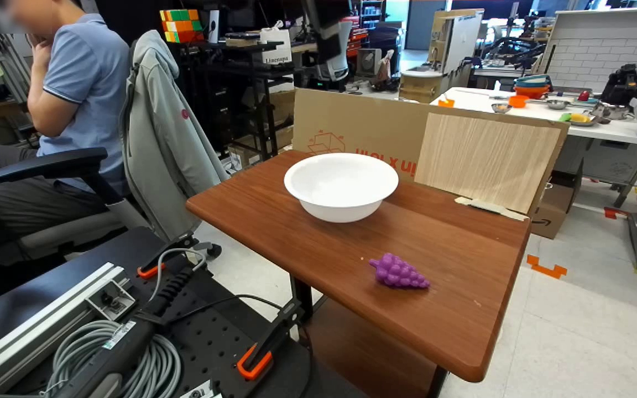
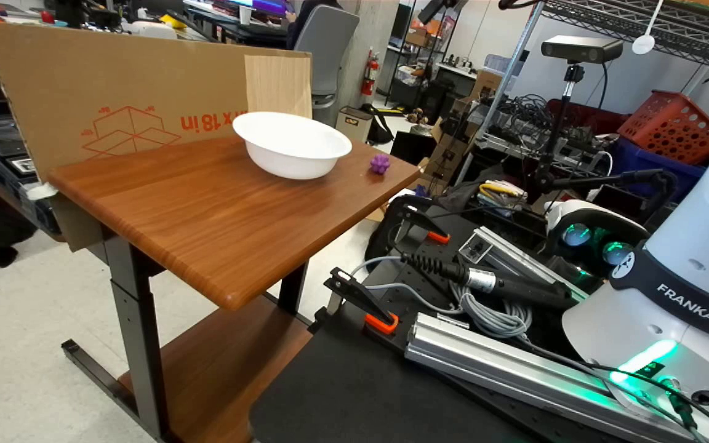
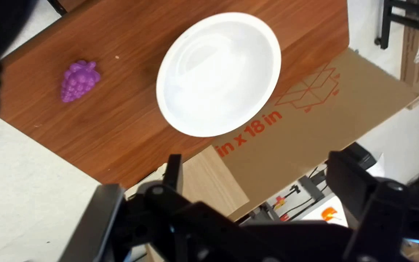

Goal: Get the purple raspberry toy from the table and place it in the white bowl

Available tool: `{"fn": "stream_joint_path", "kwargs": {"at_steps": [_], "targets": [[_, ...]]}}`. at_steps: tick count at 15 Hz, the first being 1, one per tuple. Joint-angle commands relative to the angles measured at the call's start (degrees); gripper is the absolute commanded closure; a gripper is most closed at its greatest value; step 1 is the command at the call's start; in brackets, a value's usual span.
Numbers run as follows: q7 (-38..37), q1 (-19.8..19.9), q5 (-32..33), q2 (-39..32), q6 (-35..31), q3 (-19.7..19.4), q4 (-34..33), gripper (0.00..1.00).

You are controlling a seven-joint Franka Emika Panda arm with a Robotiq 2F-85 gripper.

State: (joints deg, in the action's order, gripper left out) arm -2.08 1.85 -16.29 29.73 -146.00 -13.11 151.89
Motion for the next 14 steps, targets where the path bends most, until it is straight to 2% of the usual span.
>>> {"fn": "stream_joint_path", "kwargs": {"at_steps": [1,6,11,14], "targets": [[-0.3,3.3,-4.2,-5.4,-4.2,-3.7,-2.5,0.0],[-4.2,8.7,-7.0,-11.4,-7.3,-7.0,-2.8,0.0],[-11.2,9.1,-14.0,-20.8,-5.3,-7.0,-4.8,0.0],[-15.7,9.4,-18.3,-26.9,-1.6,-6.0,-7.9,0.0]]}}
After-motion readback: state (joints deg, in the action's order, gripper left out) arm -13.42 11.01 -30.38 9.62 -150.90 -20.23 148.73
